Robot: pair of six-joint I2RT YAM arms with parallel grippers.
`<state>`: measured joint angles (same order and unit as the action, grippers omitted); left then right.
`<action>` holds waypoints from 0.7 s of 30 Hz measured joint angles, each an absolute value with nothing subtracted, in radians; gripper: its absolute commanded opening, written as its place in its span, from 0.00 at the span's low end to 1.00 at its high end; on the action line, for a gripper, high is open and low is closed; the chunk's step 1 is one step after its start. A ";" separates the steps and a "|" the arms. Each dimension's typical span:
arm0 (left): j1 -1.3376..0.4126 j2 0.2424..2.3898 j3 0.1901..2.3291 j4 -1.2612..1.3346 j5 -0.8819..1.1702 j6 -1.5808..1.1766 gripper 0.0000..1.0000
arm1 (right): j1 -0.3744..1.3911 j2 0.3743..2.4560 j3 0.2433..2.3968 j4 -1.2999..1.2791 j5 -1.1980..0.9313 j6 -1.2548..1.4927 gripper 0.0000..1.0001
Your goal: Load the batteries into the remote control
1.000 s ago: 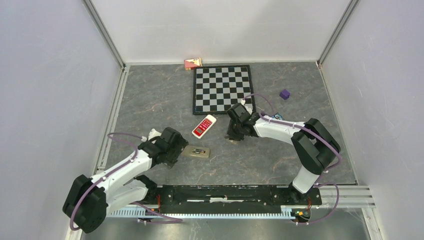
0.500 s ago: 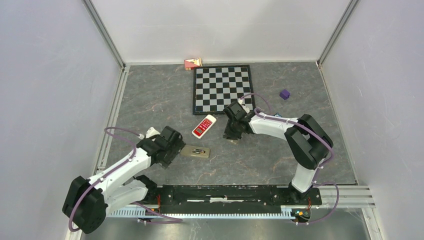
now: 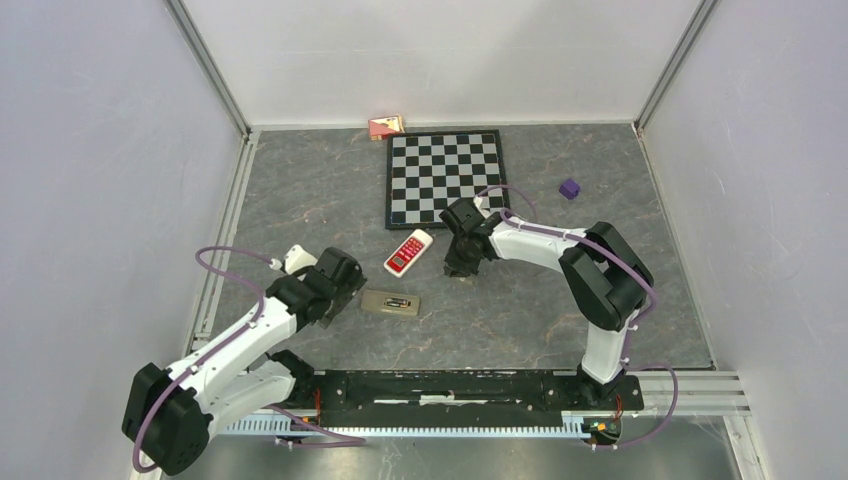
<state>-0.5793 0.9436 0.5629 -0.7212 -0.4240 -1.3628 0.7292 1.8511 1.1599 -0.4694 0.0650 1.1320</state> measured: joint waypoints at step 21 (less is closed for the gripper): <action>-0.577 0.838 0.569 -0.598 -0.422 -1.158 1.00 | 0.717 1.800 1.179 -0.509 0.115 1.055 0.00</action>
<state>-0.5774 0.8383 0.5690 -0.5976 -0.4217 -1.1576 0.7170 1.8000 1.1793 -0.5091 0.1146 1.0554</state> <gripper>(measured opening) 0.993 0.006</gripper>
